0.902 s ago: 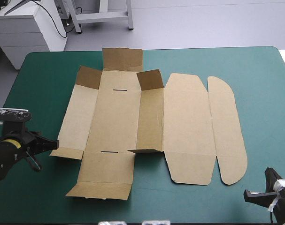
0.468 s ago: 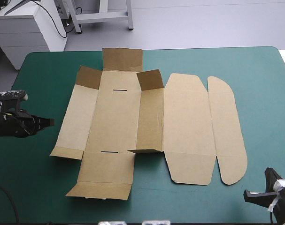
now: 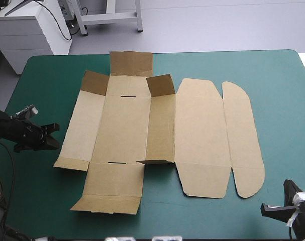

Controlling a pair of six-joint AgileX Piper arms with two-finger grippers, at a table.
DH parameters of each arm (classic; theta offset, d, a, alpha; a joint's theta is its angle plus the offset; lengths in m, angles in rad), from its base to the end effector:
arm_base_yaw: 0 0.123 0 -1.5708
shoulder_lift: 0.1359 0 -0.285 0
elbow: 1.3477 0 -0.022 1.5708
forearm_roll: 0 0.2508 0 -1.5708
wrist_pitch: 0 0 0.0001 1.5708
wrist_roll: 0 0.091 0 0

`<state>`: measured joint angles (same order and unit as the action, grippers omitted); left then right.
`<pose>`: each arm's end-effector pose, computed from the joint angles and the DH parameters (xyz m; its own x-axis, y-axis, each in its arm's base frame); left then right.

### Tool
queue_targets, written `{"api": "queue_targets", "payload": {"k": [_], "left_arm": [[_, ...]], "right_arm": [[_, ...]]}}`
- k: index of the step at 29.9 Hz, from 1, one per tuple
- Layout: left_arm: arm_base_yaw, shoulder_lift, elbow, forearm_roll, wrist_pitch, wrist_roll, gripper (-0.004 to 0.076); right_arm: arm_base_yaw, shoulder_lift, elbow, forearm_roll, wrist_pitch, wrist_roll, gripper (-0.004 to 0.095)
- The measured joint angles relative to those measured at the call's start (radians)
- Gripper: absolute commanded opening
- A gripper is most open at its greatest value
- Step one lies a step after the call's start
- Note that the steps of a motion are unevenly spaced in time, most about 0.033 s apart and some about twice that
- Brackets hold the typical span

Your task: Fold the box

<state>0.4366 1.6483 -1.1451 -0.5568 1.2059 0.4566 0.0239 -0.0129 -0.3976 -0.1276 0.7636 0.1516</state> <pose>0.2900 0.0858 0.2412 -0.9666 -0.2248 -0.1230 -0.1408 0.8669 -0.4781 0.0147 -0.0077 0.2735 -0.2547 0.0528 -0.9656 0.0764 0.9965 0.0344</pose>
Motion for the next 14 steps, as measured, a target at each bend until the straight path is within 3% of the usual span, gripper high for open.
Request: {"api": "queue_targets", "payload": {"k": [4, 6, 14], "left_arm": [[0.0, 0.025, 0.0, 0.042, -0.001, -0.027, 0.0036], [0.0, 0.027, -0.002, 0.044, -0.001, -0.027, 0.0097], [0.0, 0.027, -0.002, 0.041, -0.001, -0.027, 0.0533]], "right_arm": [[0.0, 0.0, 0.0, 0.0, 0.0, 0.0, -0.0014], [0.0, 0.0, 0.0, 0.0, 0.0, 0.0, -0.0014], [0.0, 0.0, 0.0, 0.0, 0.0, 0.0, -0.0014]]}}
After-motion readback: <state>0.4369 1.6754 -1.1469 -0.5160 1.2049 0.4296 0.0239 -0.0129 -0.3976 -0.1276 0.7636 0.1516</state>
